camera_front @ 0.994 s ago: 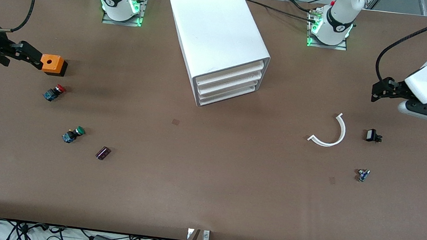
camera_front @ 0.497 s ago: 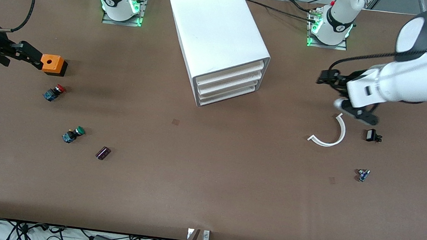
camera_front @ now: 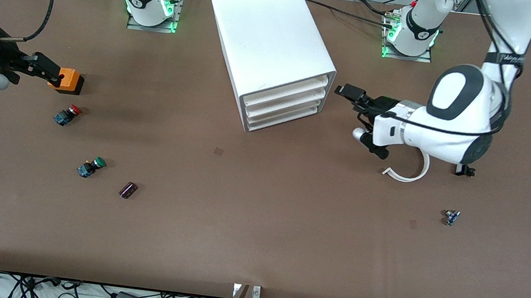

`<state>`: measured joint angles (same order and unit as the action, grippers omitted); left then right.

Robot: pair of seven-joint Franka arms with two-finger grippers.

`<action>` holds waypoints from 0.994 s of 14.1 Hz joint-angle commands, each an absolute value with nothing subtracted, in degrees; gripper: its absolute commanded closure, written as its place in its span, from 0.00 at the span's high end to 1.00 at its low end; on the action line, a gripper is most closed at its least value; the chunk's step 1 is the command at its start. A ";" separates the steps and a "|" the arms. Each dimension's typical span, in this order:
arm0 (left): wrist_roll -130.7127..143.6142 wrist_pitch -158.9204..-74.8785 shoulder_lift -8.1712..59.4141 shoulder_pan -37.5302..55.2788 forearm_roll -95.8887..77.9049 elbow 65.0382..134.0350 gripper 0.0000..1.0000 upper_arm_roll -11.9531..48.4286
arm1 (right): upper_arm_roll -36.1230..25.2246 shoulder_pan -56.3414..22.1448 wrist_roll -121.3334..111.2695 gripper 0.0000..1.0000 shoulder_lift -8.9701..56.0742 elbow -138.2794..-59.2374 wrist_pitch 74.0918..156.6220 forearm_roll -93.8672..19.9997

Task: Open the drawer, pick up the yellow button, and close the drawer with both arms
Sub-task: 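Reach the left gripper to the bottom drawer handle and grasp it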

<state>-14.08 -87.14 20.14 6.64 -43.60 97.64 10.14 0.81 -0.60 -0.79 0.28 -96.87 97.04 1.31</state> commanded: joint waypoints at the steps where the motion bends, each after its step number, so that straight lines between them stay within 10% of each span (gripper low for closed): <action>1: -21.42 -89.64 22.75 7.47 -47.02 97.56 1.00 10.37 | 0.97 -0.62 -0.44 1.00 -0.62 -98.17 97.91 1.50; 14: -36.56 -97.29 22.94 8.88 -65.74 114.08 0.69 14.06 | 0.97 -6.86 1.05 1.00 4.21 -97.38 99.31 -4.57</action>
<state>-35.22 -95.52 24.66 8.66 -64.22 111.56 12.70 1.04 -6.82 0.49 3.65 -97.33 98.77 -3.40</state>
